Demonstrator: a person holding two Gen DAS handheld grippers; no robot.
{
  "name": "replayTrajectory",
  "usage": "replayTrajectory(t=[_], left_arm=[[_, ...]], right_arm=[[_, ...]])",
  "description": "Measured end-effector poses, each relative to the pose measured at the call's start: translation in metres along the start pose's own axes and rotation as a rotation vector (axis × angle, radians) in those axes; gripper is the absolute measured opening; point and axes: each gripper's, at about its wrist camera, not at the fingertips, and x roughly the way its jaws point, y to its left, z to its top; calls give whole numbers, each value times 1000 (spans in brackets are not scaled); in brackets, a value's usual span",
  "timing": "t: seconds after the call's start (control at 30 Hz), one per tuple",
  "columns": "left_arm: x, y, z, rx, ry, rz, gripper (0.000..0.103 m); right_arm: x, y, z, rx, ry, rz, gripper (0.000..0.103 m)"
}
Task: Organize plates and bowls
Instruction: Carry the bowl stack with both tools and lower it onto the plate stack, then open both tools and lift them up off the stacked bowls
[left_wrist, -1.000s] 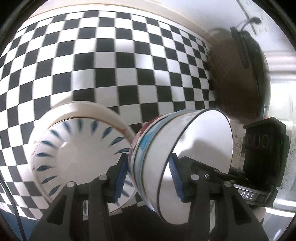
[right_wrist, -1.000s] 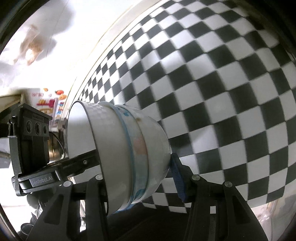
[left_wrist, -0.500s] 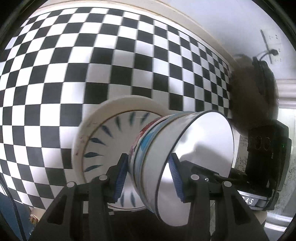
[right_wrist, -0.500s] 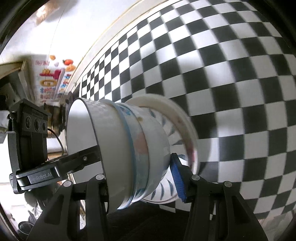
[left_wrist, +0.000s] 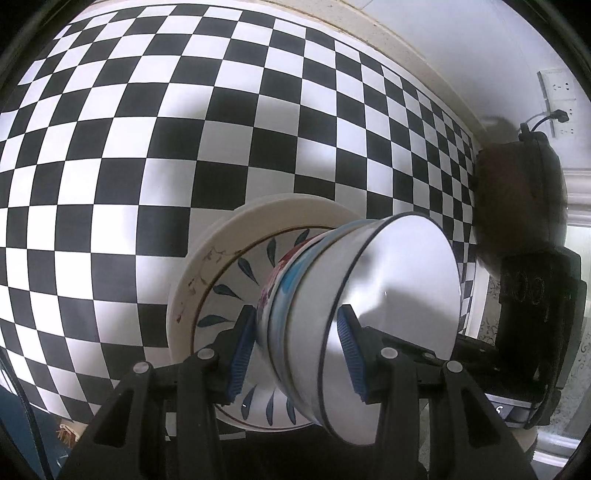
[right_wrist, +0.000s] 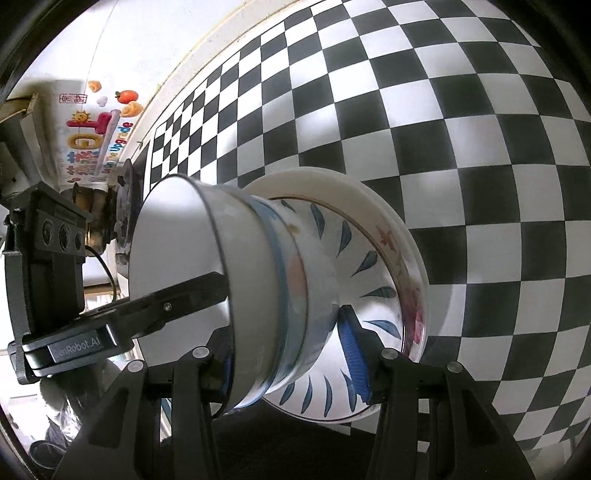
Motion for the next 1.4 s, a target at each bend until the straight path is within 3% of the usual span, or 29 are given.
replayTrajectory(t=[0.6, 0.93, 1.1, 1.4], left_arm=[[-2, 10, -1, -18, -13, -13, 41], [-2, 5, -5, 1, -23, 17, 41], [-6, 0, -11, 34, -39, 83, 41], [-40, -8, -33, 89, -168, 249, 43]], right_arm=[[1, 1, 1, -7, 4, -28, 46], [-3, 2, 2, -11, 0, -44, 45], [-5, 9, -2, -27, -20, -77, 45], [-24, 27, -17, -78, -95, -223, 45]])
